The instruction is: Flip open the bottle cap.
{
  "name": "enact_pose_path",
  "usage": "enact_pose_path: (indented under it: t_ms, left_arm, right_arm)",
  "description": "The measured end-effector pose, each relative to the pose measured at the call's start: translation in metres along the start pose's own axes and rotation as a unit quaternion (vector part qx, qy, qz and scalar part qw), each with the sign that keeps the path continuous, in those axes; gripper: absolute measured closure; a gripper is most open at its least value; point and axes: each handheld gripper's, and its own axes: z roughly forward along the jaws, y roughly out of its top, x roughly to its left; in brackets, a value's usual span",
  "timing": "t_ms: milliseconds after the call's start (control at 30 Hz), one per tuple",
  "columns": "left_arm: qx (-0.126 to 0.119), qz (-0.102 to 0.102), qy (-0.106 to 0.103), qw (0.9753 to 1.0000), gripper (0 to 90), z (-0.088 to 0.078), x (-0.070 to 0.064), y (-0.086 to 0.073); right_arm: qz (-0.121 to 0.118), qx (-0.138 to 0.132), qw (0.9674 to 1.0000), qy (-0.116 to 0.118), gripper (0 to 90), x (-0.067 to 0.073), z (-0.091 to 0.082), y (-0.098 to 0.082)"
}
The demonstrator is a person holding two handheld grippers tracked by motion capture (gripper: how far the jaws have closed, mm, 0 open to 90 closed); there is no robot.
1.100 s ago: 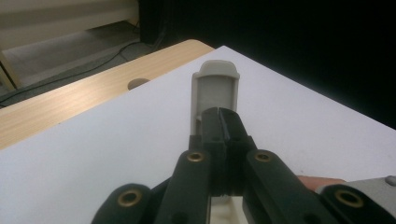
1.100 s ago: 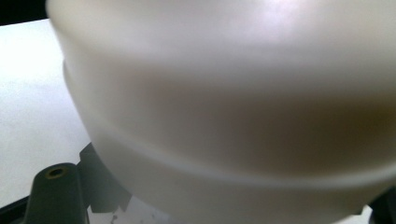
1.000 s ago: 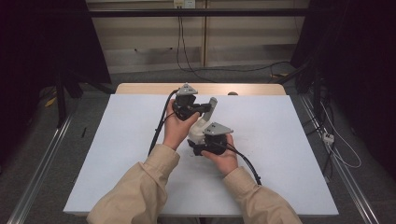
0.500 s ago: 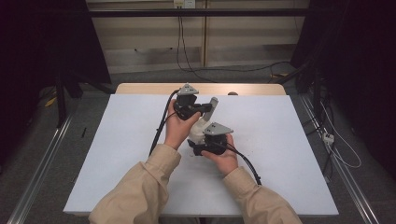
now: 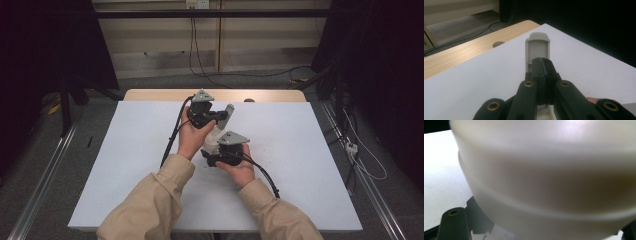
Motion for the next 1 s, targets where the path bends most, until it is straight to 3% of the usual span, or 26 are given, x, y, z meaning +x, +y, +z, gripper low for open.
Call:
enact_pose_path:
  t_ms: [1000]
  left_arm:
    - [0.003,0.0,0.0,1.0,90.0,0.0044,0.0013,-0.0009]
  right_arm:
    - [0.0,0.0,1.0,0.0,18.1,-0.0003,0.0,0.0]
